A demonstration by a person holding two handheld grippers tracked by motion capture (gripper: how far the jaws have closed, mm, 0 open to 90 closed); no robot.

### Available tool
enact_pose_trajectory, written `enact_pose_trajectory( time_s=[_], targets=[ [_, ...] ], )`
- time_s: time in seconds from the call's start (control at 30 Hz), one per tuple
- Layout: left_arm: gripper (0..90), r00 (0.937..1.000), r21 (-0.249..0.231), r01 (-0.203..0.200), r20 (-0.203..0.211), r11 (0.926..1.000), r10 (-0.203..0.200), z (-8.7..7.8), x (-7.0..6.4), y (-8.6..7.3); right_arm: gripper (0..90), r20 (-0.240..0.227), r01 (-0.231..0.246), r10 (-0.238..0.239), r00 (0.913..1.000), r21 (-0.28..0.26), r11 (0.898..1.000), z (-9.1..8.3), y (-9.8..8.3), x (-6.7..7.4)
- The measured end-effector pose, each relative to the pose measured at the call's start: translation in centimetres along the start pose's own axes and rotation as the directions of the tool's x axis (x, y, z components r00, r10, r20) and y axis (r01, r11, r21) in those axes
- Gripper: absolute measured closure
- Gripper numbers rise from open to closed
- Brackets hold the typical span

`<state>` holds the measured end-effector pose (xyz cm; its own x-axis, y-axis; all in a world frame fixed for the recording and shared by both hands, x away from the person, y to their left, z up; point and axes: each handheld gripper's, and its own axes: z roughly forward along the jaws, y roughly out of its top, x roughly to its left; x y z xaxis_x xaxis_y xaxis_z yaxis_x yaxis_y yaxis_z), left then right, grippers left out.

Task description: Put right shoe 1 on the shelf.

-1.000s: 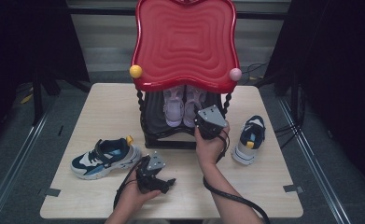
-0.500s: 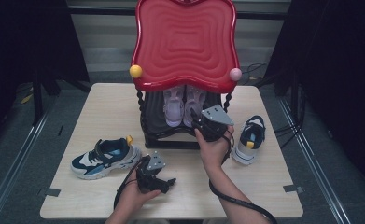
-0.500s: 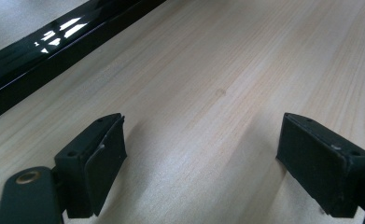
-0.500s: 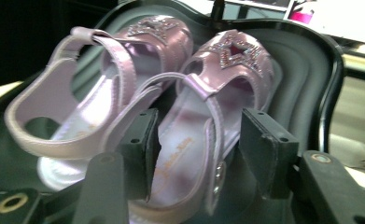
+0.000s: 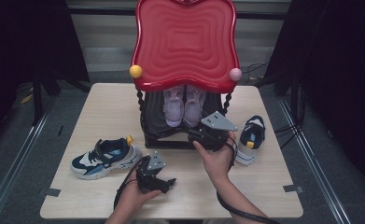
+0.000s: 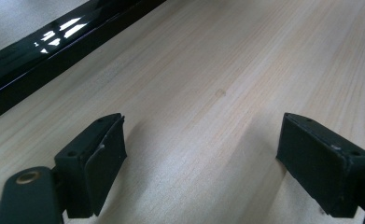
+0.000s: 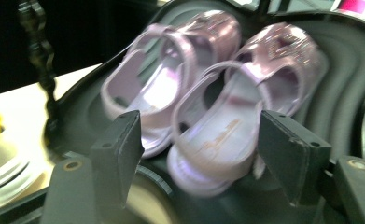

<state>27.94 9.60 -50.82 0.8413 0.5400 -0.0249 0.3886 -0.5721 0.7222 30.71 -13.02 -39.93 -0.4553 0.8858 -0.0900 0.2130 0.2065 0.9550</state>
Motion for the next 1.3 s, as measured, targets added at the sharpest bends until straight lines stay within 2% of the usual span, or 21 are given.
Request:
enact_pose_trajectory(
  time_s=[0.33, 0.47, 0.73, 0.77, 1.03, 1.17, 1.3],
  targets=[
    [14.7, 1.0000, 0.000, -0.001, 0.000, 1.0000, 0.001, 0.0, 0.0, 0.0, 26.8, -0.072, 0.005, -0.002, 0.9974, 0.043, 0.999, -1.6, -1.4, 0.2],
    [14.7, 1.0000, 0.000, -0.001, 0.001, 1.0000, 0.001, 0.0, 0.0, 0.0, 25.3, -0.102, -0.011, 0.017, 0.9947, 0.061, 0.998, -2.6, -2.2, -0.2],
    [14.7, 1.0000, 0.000, -0.001, -0.002, 1.0000, 0.001, 0.0, 0.0, 0.0, 23.0, -0.139, 0.003, 0.012, 0.9903, 0.108, 0.994, -4.2, -4.4, -1.0],
    [14.7, 1.0000, 0.000, -0.001, -0.002, 1.0000, 0.001, 0.0, 0.0, 0.0, 22.7, -0.139, 0.016, 0.000, 0.9903, 0.115, 0.993, -4.3, -4.8, -1.1],
    [14.7, 1.0000, 0.000, -0.001, -0.002, 1.0000, 0.001, 0.0, 0.0, 0.0, 19.6, -0.170, 0.022, 0.010, 0.9854, 0.185, 0.982, -5.1, -7.6, -1.8],
    [14.7, 1.0000, 0.000, -0.001, -0.002, 1.0000, 0.001, 0.0, 0.0, 0.0, 17.9, -0.188, 0.011, 0.034, 0.9816, 0.237, 0.971, -5.5, -9.4, -2.1],
    [14.7, 1.0000, 0.000, -0.001, -0.002, 1.0000, 0.001, 0.0, 0.0, 0.0, 17.7, -0.195, 0.022, 0.030, 0.9803, 0.260, 0.965, -5.6, -10.4, -2.2]
  ],
)
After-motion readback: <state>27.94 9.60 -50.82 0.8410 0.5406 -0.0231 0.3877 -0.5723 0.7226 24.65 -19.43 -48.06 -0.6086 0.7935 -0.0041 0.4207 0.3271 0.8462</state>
